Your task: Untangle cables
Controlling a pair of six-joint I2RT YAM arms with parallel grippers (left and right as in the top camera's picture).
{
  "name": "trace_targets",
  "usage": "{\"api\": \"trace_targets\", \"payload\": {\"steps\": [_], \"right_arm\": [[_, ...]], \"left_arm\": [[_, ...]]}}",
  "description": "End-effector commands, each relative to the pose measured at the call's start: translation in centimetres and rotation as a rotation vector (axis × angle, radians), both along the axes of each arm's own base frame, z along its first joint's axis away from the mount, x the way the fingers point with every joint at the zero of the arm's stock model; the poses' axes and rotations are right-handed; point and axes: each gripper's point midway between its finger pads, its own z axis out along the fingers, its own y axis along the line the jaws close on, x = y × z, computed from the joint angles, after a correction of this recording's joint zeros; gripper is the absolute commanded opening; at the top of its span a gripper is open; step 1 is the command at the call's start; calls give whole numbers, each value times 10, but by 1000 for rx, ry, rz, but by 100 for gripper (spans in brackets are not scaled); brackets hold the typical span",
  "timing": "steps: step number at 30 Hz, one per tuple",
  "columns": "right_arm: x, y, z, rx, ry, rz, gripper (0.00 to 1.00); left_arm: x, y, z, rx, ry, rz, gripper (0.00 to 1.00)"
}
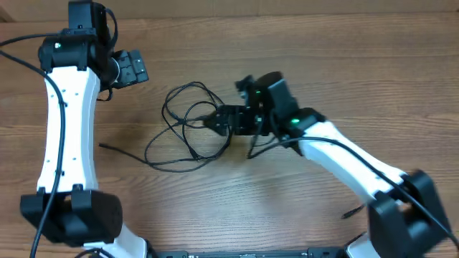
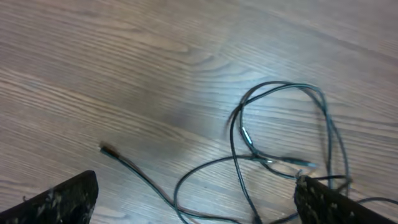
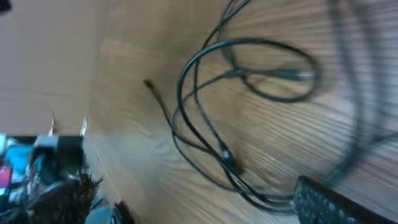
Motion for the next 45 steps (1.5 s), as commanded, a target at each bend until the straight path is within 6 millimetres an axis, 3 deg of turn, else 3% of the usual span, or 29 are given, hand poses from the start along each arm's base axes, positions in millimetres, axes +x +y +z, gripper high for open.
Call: {"api": "trace_targets", "payload": {"steps": [1,6,11,18,20,22,25,27,29,31,34,37,41,42,45], "right_arm": [[-13,42,-8,78,1,96,100],[-18,76,-29,127,-6,130,100],[-17,89,-38,158,-18,138,100],[-16,111,-41,235,-64,151,100],[-18,117,-35,260,-92,164,93],[-22,124,-28,286,-121,182,70],[-31,133,-22,314,-110,193,17],[-35,134,-17,342,-75,204,4],[-39,132,-6,388,-76,257,4],[-26,117,10,431,-34,251,4],[11,71,47,448,-41,165,4],[35,37,77,442,-81,71,4],[72,-30,134,368,-198,-119,4],[82,-56,153,310,-233,-196,4],[95,-105,192,184,-268,-341,4]], "left_arm": [[8,0,-21,-3,51,12,100],[13,1,-44,-5,109,11,100],[14,1,-54,-7,133,11,100],[15,1,-58,-7,143,11,100],[15,1,-58,-7,143,11,100],[15,1,-58,-7,143,11,100],[15,1,-58,-7,143,11,100],[15,1,-58,-7,143,11,100],[15,1,-58,-7,143,11,100],[15,1,-58,-7,143,11,100],[15,1,-58,-7,143,11,100],[15,1,-58,-7,143,11,100],[15,1,-58,-7,143,11,99],[15,1,-58,-7,143,11,100],[15,1,-58,-7,142,11,100]]}}
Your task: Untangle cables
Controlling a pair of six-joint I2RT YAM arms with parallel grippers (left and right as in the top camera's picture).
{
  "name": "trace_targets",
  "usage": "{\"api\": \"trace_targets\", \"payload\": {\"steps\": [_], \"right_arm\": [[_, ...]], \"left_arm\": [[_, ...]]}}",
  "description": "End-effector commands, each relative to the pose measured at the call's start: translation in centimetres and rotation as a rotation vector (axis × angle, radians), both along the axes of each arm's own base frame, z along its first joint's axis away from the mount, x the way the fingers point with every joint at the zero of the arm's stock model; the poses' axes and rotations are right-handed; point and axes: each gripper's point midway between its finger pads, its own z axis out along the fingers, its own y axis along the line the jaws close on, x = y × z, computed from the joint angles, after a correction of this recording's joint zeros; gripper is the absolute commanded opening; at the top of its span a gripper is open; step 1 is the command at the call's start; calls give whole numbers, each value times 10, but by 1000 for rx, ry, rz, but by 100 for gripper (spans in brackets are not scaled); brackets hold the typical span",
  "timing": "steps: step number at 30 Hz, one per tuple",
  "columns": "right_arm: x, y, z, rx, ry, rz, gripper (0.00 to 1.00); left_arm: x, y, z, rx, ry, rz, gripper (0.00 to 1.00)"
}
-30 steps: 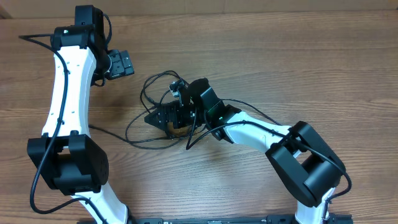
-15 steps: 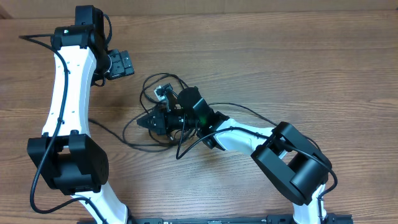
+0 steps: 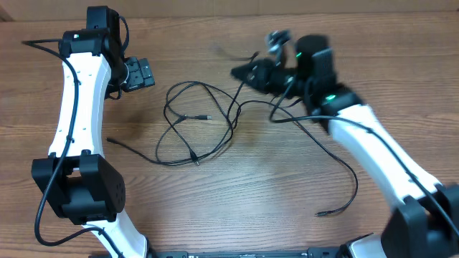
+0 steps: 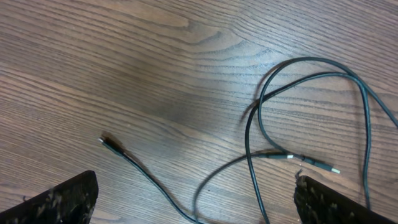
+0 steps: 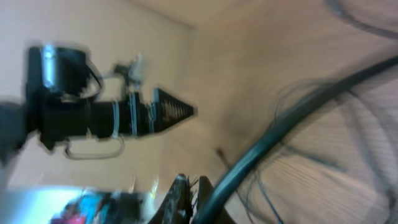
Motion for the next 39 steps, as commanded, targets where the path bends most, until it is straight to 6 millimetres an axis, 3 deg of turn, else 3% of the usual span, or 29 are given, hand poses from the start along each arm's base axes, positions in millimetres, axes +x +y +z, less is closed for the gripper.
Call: {"api": "trace_targets", "payload": {"steps": [1,6,7,11,15,19,22,28,32,35,39], "right_arm": [[22,-57,89,-122,-201,-188,4],[13,-96,182,-114,-296,-280,4],[8,-106,211,-104,-341,-315,4],[-10,-134,269,-110,-436,-435,4],[-29,-157,305,-119,-498,-536,4],[-41,-171,317,-128,-510,-574,4],[-42,-175,324,-115,-531,-570,4],[-45,-177,357,-39,-652,-557,4],[-48,-193,398,50,-783,-617,4],[-56,-218,433,144,-880,-696,4],[-92,-267,500,410,-1065,-837,4]], "left_arm": [[3,0,-2,2,0,10,100],[3,0,-2,2,-1,10,100],[4,0,-2,2,-2,10,100],[5,0,-1,2,-6,10,100],[5,0,-1,2,-6,10,100],[5,0,-1,2,-6,10,100],[5,0,-1,2,-6,10,100],[5,0,-1,2,-6,10,100],[5,0,-1,2,-7,10,100],[5,0,-1,2,-6,10,100],[5,0,-1,3,-6,10,100]]}}
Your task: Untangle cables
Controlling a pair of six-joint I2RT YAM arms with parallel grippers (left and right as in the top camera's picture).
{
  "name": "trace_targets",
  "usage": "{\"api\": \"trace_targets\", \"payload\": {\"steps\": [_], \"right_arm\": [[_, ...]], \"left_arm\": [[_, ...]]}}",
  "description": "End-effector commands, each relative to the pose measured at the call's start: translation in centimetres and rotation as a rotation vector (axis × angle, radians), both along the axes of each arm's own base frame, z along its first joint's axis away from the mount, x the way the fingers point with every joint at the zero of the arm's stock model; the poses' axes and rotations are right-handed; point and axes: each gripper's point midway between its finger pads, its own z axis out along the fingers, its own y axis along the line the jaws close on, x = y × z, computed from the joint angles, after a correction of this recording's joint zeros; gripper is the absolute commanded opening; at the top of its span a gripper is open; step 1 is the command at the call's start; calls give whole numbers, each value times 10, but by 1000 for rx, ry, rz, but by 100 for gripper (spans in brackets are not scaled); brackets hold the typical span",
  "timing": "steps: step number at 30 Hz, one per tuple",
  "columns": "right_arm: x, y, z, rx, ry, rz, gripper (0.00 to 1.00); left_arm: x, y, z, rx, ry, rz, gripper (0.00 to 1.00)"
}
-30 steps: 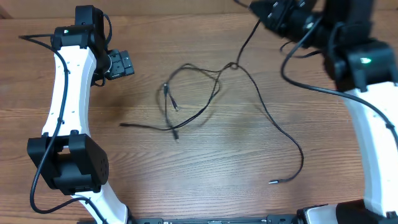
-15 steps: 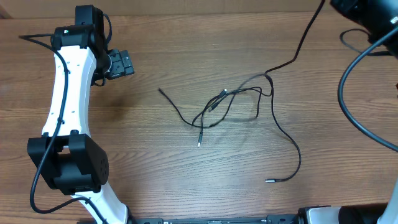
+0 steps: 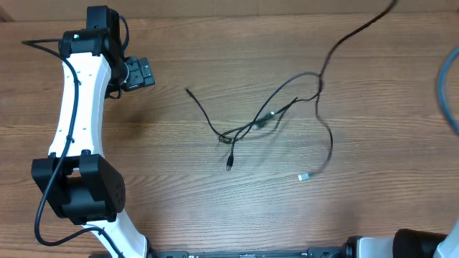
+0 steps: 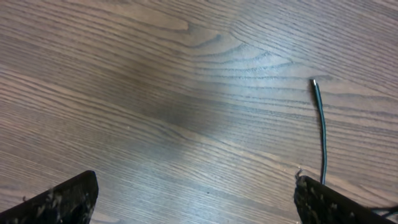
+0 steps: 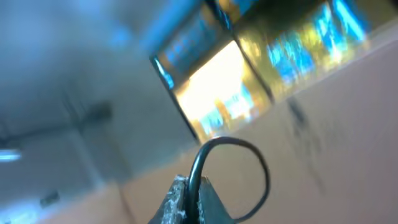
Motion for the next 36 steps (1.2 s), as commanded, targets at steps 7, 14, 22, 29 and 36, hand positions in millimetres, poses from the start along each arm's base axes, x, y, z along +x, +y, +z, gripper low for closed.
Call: {"api": "trace_targets", "payload": {"steps": [7,14,22,29,36], "right_arm": [[-94,-58,91,325,-485,36,4],[-70,-76,80,386,-416,-34,4],[18,-63,6,182,-12,-68,4],[93,-133,-172,-14,646,-509,4],[107,-157,-335,-113,1227,-559,16]], "left_arm": [[3,-1,-2,3,0,7,100],[3,-1,-2,3,0,7,99],[3,-1,-2,3,-1,7,100],[3,-1,-2,3,0,7,100],[3,-1,-2,3,0,7,100]]}}
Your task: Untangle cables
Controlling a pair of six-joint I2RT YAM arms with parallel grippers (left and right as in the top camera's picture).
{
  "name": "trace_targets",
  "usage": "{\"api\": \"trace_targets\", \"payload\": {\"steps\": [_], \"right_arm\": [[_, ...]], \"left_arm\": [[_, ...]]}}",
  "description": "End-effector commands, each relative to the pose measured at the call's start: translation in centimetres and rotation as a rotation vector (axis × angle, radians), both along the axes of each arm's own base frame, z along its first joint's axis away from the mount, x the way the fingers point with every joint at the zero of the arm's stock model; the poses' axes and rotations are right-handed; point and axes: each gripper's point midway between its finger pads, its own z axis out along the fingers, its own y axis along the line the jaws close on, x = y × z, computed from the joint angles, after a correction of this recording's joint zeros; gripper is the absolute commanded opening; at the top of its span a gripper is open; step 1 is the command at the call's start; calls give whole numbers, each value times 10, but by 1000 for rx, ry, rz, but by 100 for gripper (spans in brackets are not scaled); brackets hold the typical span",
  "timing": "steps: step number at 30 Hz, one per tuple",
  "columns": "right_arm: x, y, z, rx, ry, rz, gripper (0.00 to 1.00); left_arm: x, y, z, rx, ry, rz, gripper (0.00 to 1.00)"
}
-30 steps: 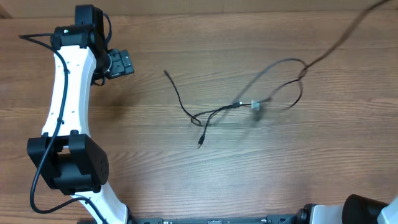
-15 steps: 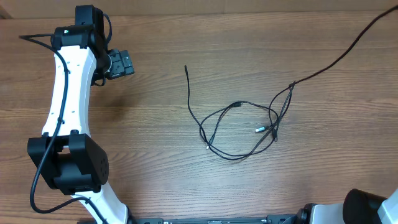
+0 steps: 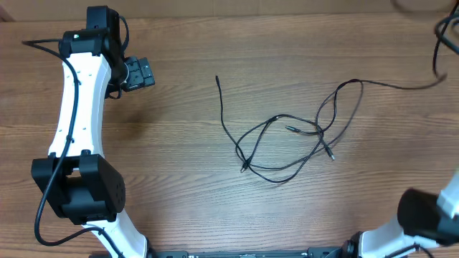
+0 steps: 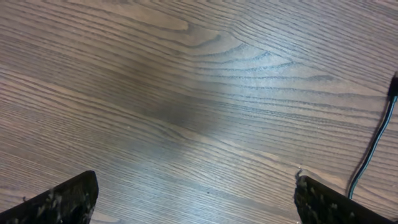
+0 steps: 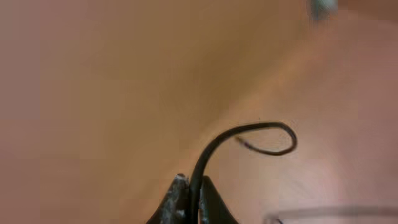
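Thin black cables lie in a loose tangle right of the table's middle, with one free end pointing away at the upper left. One strand runs off toward the right edge. My right gripper is shut on a black cable that curls into a loop above it; in the overhead view this gripper is out of frame. At the far left my left gripper is open over bare wood, and its wrist view catches only a cable end at the right edge.
The wooden table fills the overhead view. My left arm stretches along the left side. The right arm's base shows at the bottom right corner.
The tangle has shifted right and spread into wider loops. Its free end now sits farther right, nearly out of the left wrist view. My right gripper still grips its cable.
First my right gripper was low at the bundle in the table's middle. Then it was at the far side with a cable in it. After that it was out of the overhead view and the bundle lay stretched to the right; now it lies looser, right of centre.
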Motion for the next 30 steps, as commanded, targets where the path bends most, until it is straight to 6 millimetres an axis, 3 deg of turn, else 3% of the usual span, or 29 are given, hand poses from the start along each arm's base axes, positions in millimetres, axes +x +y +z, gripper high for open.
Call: {"api": "trace_targets", "payload": {"steps": [1,4,8,14,18,27,30], "right_arm": [[0,-14,-48,-54,187,-5,28],[-4,-12,-88,-9,329,6,60],[-12,-6,-126,-1,487,85,100],[-44,3,-151,43,665,114,100],[-47,14,-167,85,707,177,100],[-90,27,-255,202,1005,201,100],[-96,29,-287,219,1048,203,100]], "left_arm": [[3,-1,-1,3,0,6,100],[3,-1,-2,3,0,6,100],[3,-1,-2,3,0,6,100],[3,-1,-2,3,0,6,100],[3,-1,-2,3,0,6,100],[3,-1,-1,3,0,6,100],[3,-1,-1,3,0,6,100]]}}
